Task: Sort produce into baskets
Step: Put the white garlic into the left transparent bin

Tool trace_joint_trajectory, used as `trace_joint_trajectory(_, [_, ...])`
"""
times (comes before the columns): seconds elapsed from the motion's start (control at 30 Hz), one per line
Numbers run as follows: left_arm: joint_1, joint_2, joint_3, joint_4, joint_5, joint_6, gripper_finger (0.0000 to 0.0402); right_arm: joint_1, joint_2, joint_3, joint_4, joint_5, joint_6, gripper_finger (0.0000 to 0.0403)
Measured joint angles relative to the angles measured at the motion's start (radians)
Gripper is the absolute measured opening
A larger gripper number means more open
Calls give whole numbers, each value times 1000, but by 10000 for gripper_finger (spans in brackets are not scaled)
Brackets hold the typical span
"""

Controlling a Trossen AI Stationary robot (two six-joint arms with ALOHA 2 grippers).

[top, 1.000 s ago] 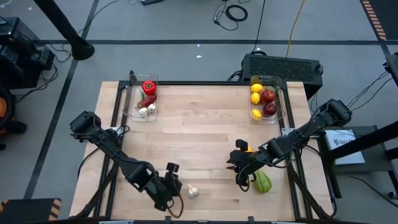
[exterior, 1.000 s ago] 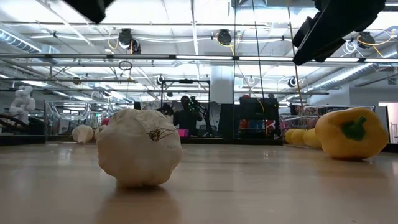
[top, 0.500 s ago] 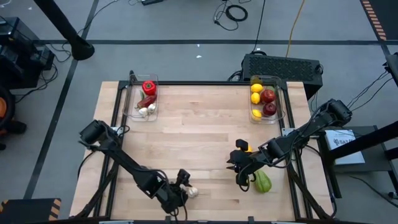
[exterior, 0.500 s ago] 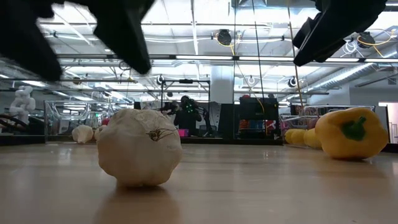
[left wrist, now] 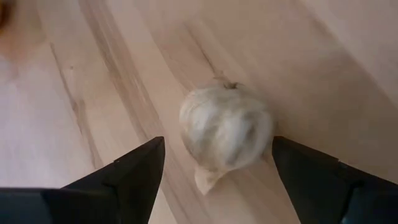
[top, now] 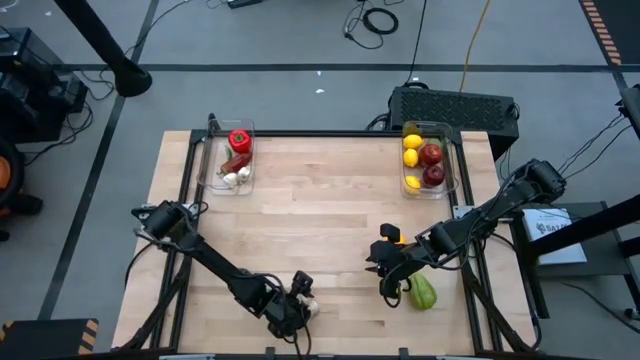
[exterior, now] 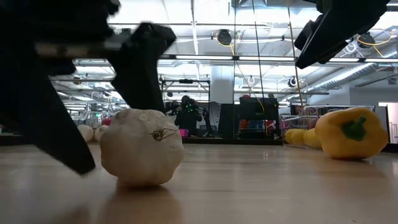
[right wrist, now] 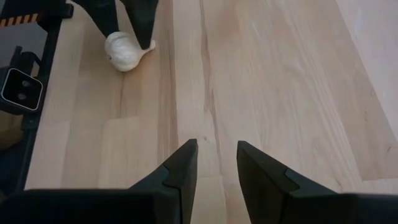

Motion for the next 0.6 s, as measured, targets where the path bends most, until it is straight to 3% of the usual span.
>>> trace_joint_trajectory(0.37, [50, 23, 0, 28, 81, 22, 302, 0, 0, 0, -10, 0, -1, 105])
trace_joint_trajectory(0.6, [68, 23, 0, 26, 83, 55, 266, 0, 0, 0, -17, 1, 1, 105])
